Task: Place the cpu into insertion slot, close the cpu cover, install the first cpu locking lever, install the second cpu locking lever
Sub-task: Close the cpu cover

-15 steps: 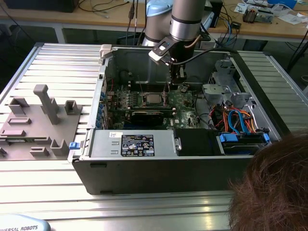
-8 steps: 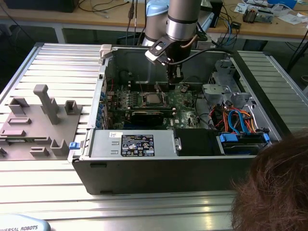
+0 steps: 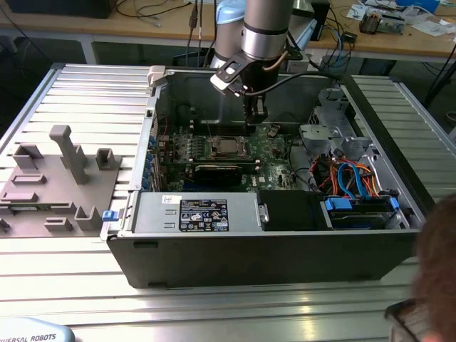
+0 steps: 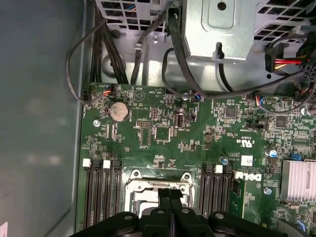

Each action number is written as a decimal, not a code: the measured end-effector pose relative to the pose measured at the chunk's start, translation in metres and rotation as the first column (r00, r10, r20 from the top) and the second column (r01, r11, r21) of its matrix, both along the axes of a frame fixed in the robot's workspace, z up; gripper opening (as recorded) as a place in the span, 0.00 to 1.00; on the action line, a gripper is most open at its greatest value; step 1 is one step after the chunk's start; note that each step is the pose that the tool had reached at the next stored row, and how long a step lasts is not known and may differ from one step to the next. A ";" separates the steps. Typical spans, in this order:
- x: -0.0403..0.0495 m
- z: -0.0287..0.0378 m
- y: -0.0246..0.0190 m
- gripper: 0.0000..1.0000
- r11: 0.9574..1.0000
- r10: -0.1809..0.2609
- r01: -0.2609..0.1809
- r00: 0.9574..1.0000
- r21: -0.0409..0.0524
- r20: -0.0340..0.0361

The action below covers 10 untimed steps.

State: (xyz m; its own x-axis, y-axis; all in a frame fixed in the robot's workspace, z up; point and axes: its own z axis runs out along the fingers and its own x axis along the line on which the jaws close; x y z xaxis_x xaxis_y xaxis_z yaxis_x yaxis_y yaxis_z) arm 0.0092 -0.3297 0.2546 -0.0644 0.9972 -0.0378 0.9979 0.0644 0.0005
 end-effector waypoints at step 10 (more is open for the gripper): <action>-0.0082 -0.0010 0.0000 0.11 1.000 0.000 0.000 1.000 0.000 0.000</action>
